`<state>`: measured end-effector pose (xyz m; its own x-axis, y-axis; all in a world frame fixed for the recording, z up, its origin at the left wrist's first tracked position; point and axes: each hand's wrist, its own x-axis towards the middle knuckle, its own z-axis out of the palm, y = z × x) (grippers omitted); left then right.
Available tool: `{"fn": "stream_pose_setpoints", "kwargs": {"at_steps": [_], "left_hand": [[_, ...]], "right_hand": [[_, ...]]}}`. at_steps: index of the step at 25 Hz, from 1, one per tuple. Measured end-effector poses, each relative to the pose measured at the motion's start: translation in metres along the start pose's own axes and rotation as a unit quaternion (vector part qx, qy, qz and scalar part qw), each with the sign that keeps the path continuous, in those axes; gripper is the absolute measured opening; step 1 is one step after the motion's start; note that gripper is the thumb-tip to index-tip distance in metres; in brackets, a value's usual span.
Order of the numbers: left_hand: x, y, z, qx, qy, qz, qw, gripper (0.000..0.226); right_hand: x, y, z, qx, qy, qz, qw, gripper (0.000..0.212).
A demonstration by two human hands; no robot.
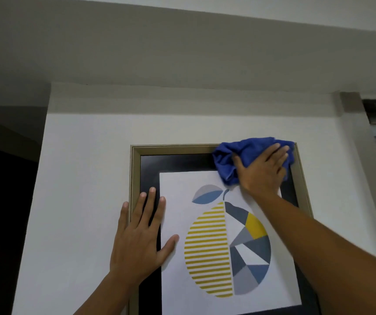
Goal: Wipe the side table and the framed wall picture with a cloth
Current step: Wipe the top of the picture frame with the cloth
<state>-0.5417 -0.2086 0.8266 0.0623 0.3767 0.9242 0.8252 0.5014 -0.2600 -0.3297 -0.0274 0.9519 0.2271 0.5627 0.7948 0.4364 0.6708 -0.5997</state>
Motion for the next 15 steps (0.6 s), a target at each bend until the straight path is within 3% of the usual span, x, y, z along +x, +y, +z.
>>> {"fn": "stream_pose_setpoints", "kwargs": {"at_steps": [3,7,15], "left_hand": [[0.001,0.002,-0.001,-0.001,-0.002,-0.002,1.0,0.088],[0.001,0.002,-0.002,-0.011,0.008,0.002,1.0,0.088],[-0.003,0.0,0.0,-0.017,0.013,-0.001,1.0,0.078]], "right_hand": [[0.008,0.015,-0.007,-0.026,-0.025,0.029,0.999,0.113],[-0.021,-0.028,-0.006,-0.028,-0.08,0.039,0.996,0.103],[-0.112,-0.144,0.022,0.026,-0.162,-0.06,0.985,0.108]]}}
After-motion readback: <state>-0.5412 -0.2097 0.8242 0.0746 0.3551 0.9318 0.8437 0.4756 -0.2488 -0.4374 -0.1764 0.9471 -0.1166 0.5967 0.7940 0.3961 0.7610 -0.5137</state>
